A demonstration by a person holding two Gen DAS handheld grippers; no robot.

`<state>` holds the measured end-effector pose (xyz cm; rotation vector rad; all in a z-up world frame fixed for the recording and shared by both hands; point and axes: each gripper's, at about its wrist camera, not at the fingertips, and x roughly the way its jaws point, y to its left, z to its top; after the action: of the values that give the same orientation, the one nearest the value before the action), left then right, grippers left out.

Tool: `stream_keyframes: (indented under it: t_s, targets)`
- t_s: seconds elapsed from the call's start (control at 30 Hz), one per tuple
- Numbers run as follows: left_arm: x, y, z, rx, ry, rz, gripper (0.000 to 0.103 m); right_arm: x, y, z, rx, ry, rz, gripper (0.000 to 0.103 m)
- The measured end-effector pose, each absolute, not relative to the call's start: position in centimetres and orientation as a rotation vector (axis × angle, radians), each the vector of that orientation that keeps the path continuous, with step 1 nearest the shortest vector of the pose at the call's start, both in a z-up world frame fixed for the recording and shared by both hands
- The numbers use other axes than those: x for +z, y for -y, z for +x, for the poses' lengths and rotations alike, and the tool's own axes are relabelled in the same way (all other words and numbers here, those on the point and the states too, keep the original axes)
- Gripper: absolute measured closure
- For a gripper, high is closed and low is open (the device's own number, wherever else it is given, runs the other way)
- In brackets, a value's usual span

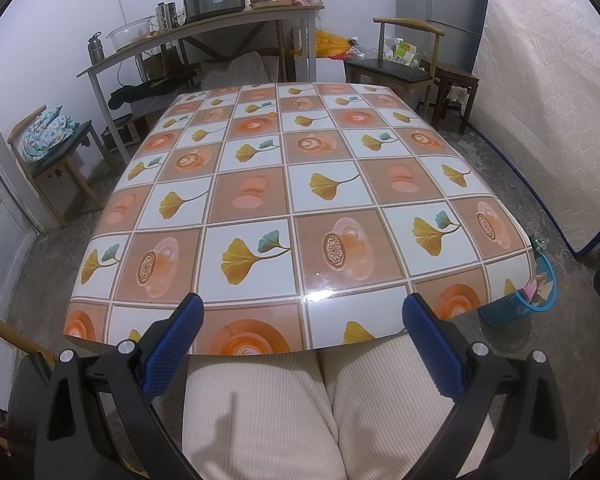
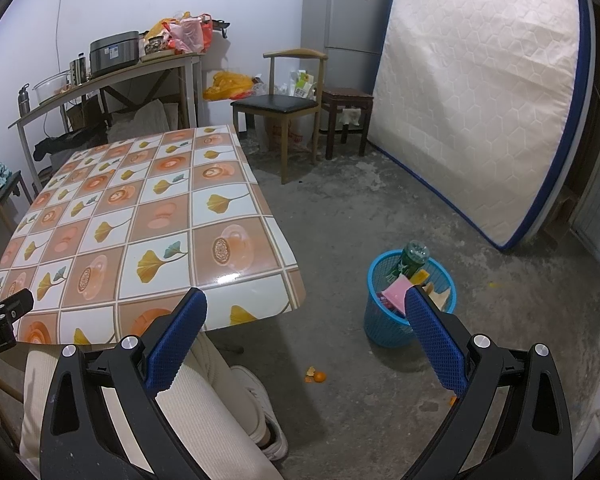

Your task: Collect trash

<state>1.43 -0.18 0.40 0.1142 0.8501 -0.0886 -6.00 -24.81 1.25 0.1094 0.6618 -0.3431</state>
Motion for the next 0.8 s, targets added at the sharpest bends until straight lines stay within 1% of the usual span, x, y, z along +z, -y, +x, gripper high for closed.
stream_keyframes:
  t_s: [0.8]
  targets:
    - [0.23, 0.05, 1.34, -0.090, -0.852, 0.111, 0.006, 1.31, 24.83, -5.99, -0.342, -0.663, 0.108, 0.008]
